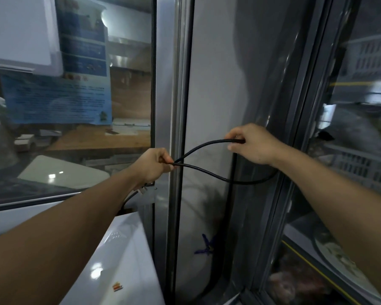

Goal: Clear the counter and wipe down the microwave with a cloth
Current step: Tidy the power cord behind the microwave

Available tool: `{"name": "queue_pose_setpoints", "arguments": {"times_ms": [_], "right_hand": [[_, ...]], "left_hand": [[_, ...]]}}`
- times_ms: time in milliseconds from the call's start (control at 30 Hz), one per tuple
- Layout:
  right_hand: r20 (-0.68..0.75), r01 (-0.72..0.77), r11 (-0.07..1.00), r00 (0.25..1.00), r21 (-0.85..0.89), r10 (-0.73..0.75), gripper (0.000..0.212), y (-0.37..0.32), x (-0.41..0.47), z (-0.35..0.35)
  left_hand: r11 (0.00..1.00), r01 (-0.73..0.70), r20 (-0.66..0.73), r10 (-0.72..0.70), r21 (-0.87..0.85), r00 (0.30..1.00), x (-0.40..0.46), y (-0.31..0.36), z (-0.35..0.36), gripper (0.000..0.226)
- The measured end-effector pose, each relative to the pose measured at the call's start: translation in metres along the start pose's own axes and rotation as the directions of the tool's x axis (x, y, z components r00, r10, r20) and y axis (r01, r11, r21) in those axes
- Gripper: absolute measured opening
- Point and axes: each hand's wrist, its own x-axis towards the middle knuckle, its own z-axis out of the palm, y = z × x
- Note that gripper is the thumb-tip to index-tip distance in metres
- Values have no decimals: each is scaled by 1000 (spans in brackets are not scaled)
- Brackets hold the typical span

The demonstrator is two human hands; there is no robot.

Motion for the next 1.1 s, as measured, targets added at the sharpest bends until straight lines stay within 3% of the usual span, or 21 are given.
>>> {"name": "queue_pose_setpoints", "arguments": {"times_ms": [133, 300, 500, 600, 700, 800, 867, 967, 1100], "right_hand": [[-49, 28, 999, 998, 36, -26, 13, -9, 11, 29], [-117, -1, 970, 993, 242, 30, 14, 7, 18, 40], [-143, -87, 959, 981, 271, 129, 20, 35, 20, 63], [-178, -94, 993, 978, 75, 106, 19, 40, 19, 80], [-10, -25, 982, 1000, -187, 23, 31, 30, 17, 105], [122, 58, 964, 992, -258, -27, 56, 2, 12, 143], [101, 109, 928, 992, -355, -78, 63, -19, 10, 167], [-9, 95, 841, 993, -532, -117, 56, -40, 8, 184], [12, 29, 877, 1000, -480, -26, 46, -55, 8, 193]], "left_hand": [[1000, -13, 1, 13, 26, 1000, 6, -7, -2, 15], [995, 0, -30, 3, 96, 1000, 15, -27, -2, 21], [991, 66, -20, -64, 118, 998, 19, -55, -2, 19], [994, 55, -26, -52, 95, 998, 20, -59, -8, 20], [994, 31, -20, -29, 109, 999, 18, -62, -12, 20], [992, 23, -27, -20, 124, 999, 14, -62, -15, 17], [990, 8, -27, -4, 144, 1000, 10, -62, -17, 15], [985, -9, -33, 15, 174, 999, 4, -65, -19, 15], [985, -31, -20, 35, 172, 999, -1, -71, -22, 17]]}}
